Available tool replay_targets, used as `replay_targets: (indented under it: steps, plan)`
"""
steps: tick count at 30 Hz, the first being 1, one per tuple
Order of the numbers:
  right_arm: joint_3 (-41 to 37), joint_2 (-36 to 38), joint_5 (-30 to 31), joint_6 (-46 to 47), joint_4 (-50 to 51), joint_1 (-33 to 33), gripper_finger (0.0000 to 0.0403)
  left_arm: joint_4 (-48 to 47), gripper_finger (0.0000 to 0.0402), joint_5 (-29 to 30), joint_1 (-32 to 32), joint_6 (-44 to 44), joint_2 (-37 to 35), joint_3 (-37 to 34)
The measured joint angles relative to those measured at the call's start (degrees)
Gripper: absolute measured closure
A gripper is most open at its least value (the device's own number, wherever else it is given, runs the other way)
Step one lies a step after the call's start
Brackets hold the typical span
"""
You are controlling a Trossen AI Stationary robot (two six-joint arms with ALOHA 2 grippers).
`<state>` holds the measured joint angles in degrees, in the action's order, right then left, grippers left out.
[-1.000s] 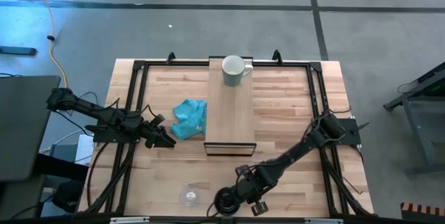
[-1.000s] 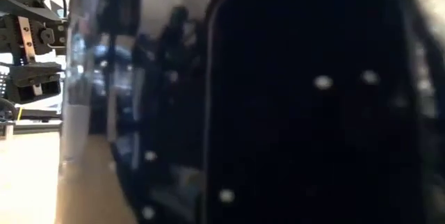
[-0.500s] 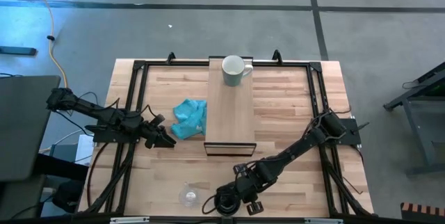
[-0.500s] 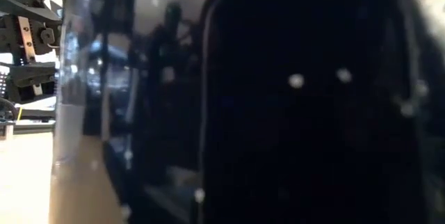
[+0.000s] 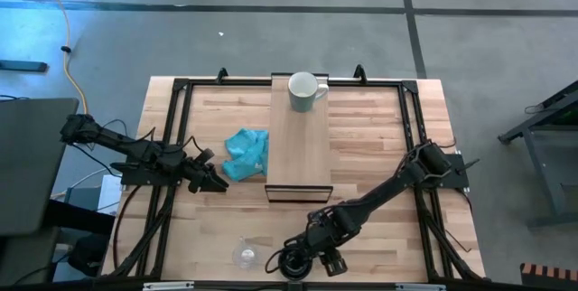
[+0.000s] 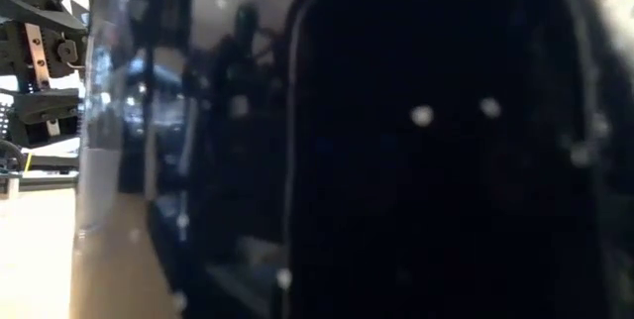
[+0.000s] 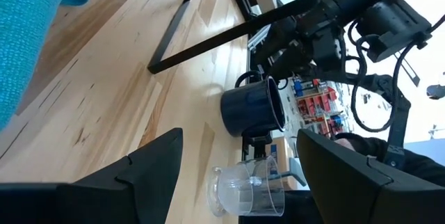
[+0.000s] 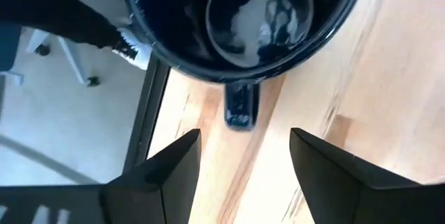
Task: Stack small to large cups/mugs on shelf
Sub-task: Put the black mug on the shelf
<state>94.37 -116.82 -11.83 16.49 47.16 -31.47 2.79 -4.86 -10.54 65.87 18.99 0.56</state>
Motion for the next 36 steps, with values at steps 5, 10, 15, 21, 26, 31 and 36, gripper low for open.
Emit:
replay_targets:
  steps: [5,10,15,21,26,31,36]
  plan:
    - [0.01,1.14,-3.03,-0.52,-0.25,1.03,0.0190,-0.02,0.0131,0.00,0.01,-0.33,0.01,0.00]
    - [0.02,3.20,-3.15,-0.67,-1.58,1.89,0.0190,0.00,0.0131,0.35,0.00,-0.92,0.01,0.00]
    - [0.04,3.89,-1.95,0.32,-4.14,2.61,0.0190,0.02,0.0131,0.85,-0.01,-1.20,0.01,0.00]
    - [0.07,3.68,1.85,0.52,-7.37,2.66,0.0190,0.02,0.0131,1.08,0.01,-1.33,0.00,0.00]
    - [0.07,3.52,2.28,0.69,-10.02,3.24,0.0190,0.02,0.0131,1.09,-0.01,-1.31,0.01,0.00]
    - [0.07,3.33,2.81,1.77,-12.15,3.51,0.0190,0.02,0.0131,1.09,0.00,-1.29,0.00,0.00]
    - [0.07,2.80,4.95,4.57,-12.65,3.48,0.0190,0.02,0.0131,1.09,0.01,-1.27,0.01,0.00]
